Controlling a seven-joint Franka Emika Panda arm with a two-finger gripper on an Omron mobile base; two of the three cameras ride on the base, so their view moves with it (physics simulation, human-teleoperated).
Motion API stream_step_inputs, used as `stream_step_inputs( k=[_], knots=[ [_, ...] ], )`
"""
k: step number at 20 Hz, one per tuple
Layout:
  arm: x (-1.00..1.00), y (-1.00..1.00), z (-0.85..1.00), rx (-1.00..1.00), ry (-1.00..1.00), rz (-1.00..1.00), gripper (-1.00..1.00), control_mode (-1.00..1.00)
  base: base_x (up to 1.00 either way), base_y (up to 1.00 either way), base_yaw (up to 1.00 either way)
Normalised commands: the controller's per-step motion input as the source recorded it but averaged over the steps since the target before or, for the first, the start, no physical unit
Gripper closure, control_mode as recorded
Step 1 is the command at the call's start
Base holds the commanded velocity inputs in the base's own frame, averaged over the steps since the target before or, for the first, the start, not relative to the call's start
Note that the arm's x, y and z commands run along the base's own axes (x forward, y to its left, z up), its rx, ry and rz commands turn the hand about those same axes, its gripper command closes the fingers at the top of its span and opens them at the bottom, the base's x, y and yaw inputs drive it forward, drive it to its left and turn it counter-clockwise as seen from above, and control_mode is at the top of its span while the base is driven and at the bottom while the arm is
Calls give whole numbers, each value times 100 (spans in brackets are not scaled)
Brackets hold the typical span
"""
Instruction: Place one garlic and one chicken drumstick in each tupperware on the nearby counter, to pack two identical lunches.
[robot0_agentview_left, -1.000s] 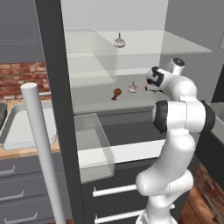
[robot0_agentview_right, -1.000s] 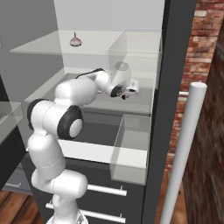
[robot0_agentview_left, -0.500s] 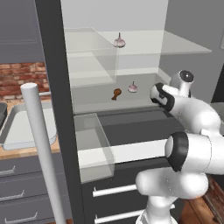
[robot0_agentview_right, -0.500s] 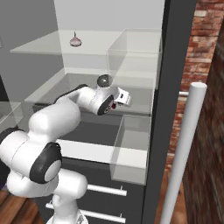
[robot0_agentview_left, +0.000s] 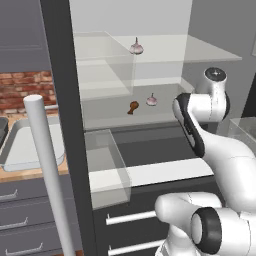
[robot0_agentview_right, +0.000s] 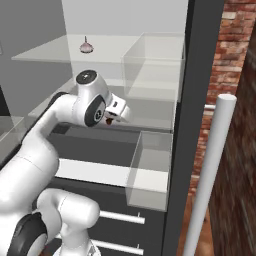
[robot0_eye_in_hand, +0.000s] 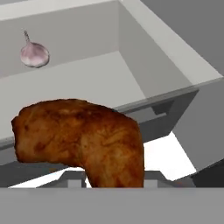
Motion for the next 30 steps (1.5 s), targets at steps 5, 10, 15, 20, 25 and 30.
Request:
stream_step_inputs(
  k=[5,10,15,20,25,30],
  knots=[
    [-100,46,17,6,22,0,100,-100,0,0,0],
    [-40,26,0,2,7,0,100,100,-60,31,0],
    [0,0,0,0,0,0,100,100,-100,30,0],
    [0,0,0,0,0,0,100,100,-100,58,1],
    [0,0,0,0,0,0,100,100,-91,100,0],
    [0,0,0,0,0,0,100,100,-63,100,0]
  ],
)
